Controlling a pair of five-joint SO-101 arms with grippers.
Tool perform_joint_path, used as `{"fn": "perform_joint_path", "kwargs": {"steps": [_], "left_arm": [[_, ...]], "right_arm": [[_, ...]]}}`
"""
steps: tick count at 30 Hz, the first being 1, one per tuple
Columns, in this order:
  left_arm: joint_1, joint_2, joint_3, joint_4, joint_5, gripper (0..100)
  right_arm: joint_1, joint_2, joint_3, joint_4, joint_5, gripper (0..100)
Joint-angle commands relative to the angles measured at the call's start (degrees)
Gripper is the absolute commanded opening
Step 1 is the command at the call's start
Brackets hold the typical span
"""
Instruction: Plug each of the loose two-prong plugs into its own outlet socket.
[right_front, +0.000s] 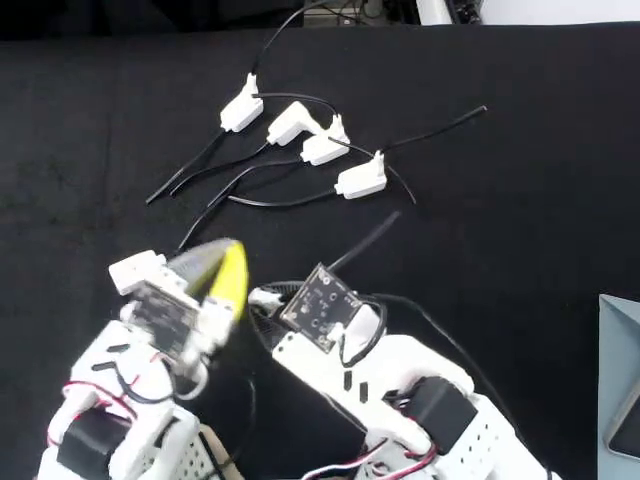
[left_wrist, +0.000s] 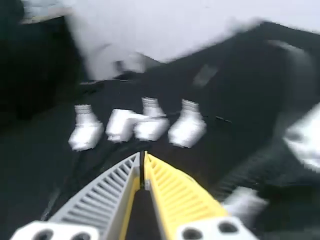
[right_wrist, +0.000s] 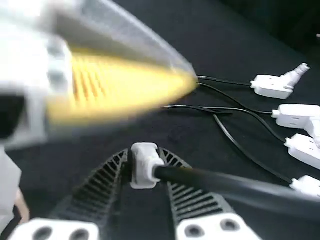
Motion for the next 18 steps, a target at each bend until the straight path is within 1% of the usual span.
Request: {"fn": "perform_joint_path", "kwargs": {"steps": [1,4,8,10,14,16,18], "left_arm": [[-11.5,0.3,-2.3,-0.8,3.2,3],[-17.8,2.1,-0.8,-0.1,0.7,3],[-22.7,9.2,-0.1,-0.4,-3.3,3],[-24.9,14.3,-0.7,-0.4,-4.8,8],[-32.0,25.8,-4.4,0.0,-5.1,25],[-35.6,32.0,-6.5,-0.2,-6.3,27],[-38.3,38.2,-8.0,-0.1,-10.9,27]], "right_arm": [[2.6,0.1,-0.4,-0.4,-0.6,1.1],[3.3,0.1,0.6,-0.7,-0.6,1.1],[3.5,0.1,3.4,-3.6,-0.6,1.1],[3.5,0.1,4.1,-4.1,-0.6,1.1],[3.5,0.1,4.2,-4.0,-0.6,1.1],[3.5,0.1,4.3,-4.0,-0.6,1.1],[3.5,0.1,4.3,-4.0,-0.6,1.1]]}}
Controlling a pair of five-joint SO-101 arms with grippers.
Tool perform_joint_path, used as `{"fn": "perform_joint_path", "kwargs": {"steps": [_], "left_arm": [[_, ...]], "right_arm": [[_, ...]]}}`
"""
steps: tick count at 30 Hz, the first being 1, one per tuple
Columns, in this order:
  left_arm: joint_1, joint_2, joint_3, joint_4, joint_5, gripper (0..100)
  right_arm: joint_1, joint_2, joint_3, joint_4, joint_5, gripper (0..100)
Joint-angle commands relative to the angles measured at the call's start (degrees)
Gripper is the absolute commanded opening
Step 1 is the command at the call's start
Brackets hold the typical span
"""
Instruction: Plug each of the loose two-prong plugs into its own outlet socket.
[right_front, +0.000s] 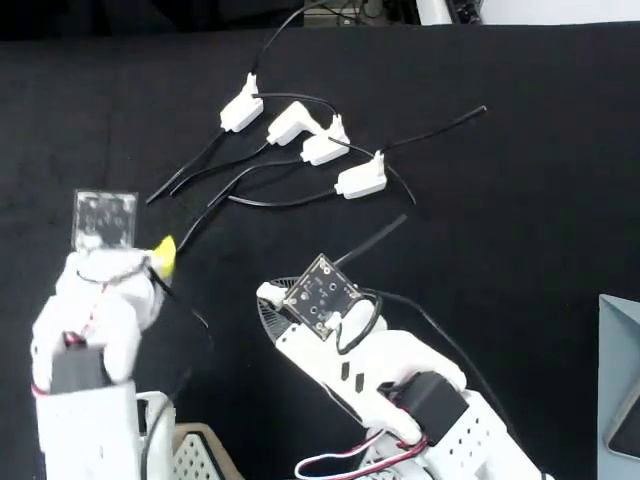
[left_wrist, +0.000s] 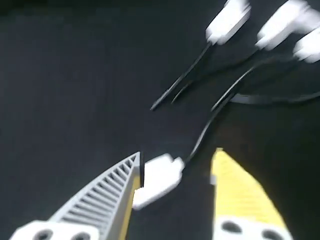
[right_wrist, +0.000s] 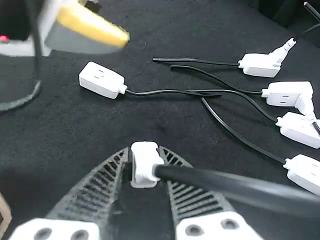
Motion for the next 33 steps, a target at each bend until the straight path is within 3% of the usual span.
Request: {"fn": "perform_joint_path", "kwargs": {"steps": [1,10,16,21,33], "left_arm": [[-5.0,11.0,-5.2,-0.1,-6.5,27],[-7.5,35.2,-12.2,0.0,-17.5,27],[-7.9,45.4,-19.6,0.0,-24.8,27],[-7.9,52.7,-26.5,-0.4,-26.7,27],[-8.1,75.3,-40.0,-0.4,-42.3,27]], "right_arm": [[0.5,0.1,0.0,-1.4,-0.5,1.1],[0.5,2.7,2.6,-4.7,-0.5,1.1],[0.5,10.2,2.7,-8.9,-0.5,1.1],[0.5,14.7,2.6,-11.3,-0.5,1.1],[0.5,15.3,2.9,-11.4,-0.5,1.1]]}}
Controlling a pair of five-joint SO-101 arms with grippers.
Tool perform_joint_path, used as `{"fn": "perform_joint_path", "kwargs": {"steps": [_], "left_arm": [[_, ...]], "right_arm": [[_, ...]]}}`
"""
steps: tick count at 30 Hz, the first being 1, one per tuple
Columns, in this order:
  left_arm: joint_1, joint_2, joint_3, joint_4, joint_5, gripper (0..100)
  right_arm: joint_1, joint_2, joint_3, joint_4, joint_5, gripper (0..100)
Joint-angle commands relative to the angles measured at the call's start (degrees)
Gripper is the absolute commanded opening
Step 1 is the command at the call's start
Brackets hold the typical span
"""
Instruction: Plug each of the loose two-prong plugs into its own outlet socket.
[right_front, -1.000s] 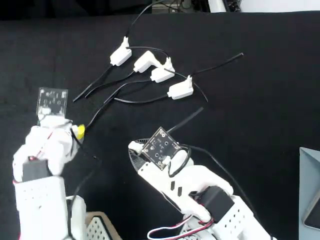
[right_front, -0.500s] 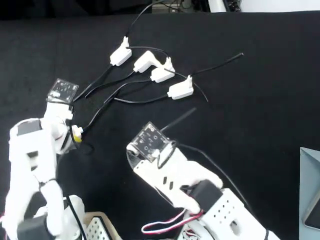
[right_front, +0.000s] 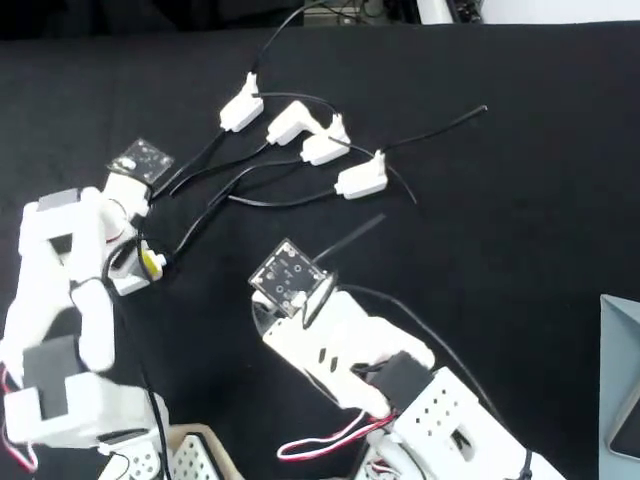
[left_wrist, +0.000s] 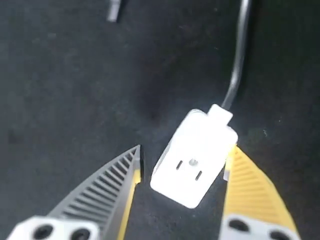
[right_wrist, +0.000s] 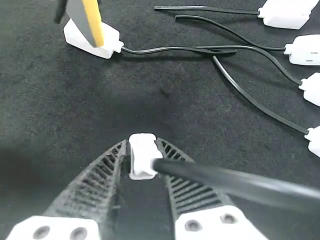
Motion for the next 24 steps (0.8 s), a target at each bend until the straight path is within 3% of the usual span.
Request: {"fn": "perform_joint_path", "kwargs": {"steps": [1,10,14,18,24], "left_arm": [[-0.7,3.8,-4.4,-0.3,-4.7,27],[2.0,5.4,-4.4,0.5,-6.1,3],[5.4,0.9,-5.0,7.1,-5.6,3],[12.5,-8.0,-4.5,13.4,1.1,3],[21.5,-17.7,-3.6,13.7,10.5,3]], "right_arm": [[0.5,0.2,-0.2,-1.1,-0.5,1.1],[0.5,0.2,-0.2,-1.1,-0.3,1.1],[0.5,0.2,-0.1,-1.1,-0.2,1.1],[0.5,0.2,-0.1,-1.0,-0.2,1.1],[0.5,0.2,-0.1,-0.7,-0.2,1.1]]}}
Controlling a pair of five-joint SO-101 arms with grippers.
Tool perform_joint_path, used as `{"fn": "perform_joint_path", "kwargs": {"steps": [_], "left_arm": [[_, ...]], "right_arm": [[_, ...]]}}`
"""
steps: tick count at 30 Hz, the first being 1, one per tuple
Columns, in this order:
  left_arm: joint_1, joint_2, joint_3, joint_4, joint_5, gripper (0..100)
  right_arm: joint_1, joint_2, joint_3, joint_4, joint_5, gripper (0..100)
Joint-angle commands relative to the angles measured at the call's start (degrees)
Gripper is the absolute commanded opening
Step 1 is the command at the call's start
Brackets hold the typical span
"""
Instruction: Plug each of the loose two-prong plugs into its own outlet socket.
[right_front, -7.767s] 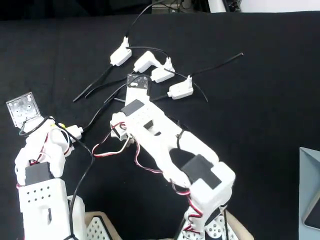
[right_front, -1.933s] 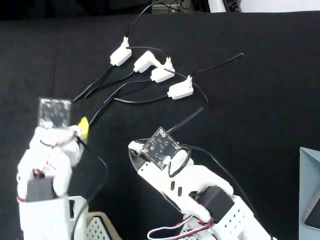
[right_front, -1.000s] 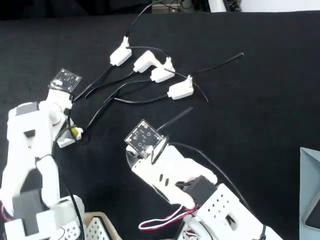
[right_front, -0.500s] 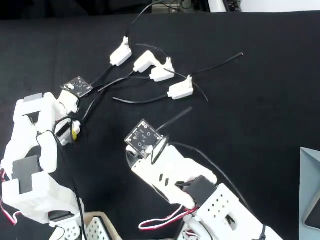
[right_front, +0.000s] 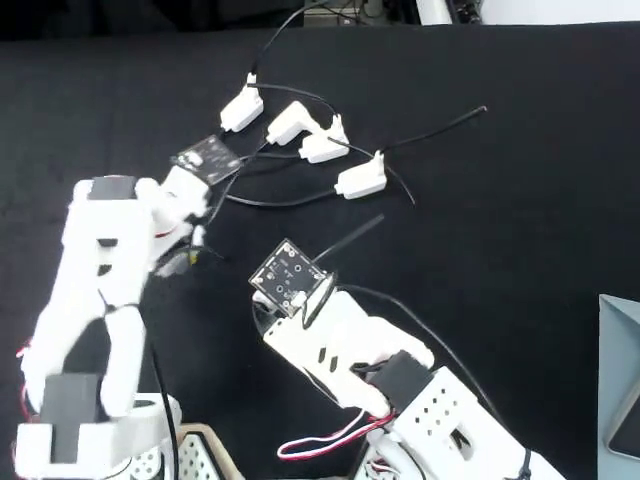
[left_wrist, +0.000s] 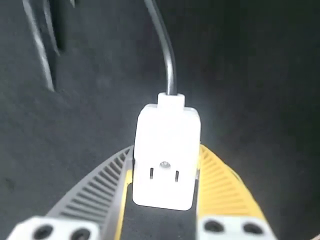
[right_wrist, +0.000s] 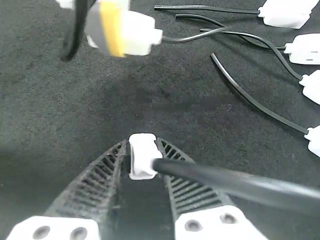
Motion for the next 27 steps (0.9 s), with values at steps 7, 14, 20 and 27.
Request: {"fn": "perform_joint_path", "kwargs": {"steps": [7,14,20,27], "left_arm": [[12.6,-4.4,6.6,-5.8,16.3,3],[13.7,-5.1,15.2,-14.4,26.4,28],[11.7,-5.1,9.2,-8.4,23.8,26],[14.1,-4.6,7.3,-2.4,23.7,23]], "right_arm": [[0.5,0.2,-0.1,-0.6,-0.4,1.1],[0.5,0.6,-0.1,-0.6,-0.5,1.1],[0.5,0.7,-0.1,-0.6,-0.4,1.1],[0.5,0.7,0.0,-0.6,-0.2,1.1]]}}
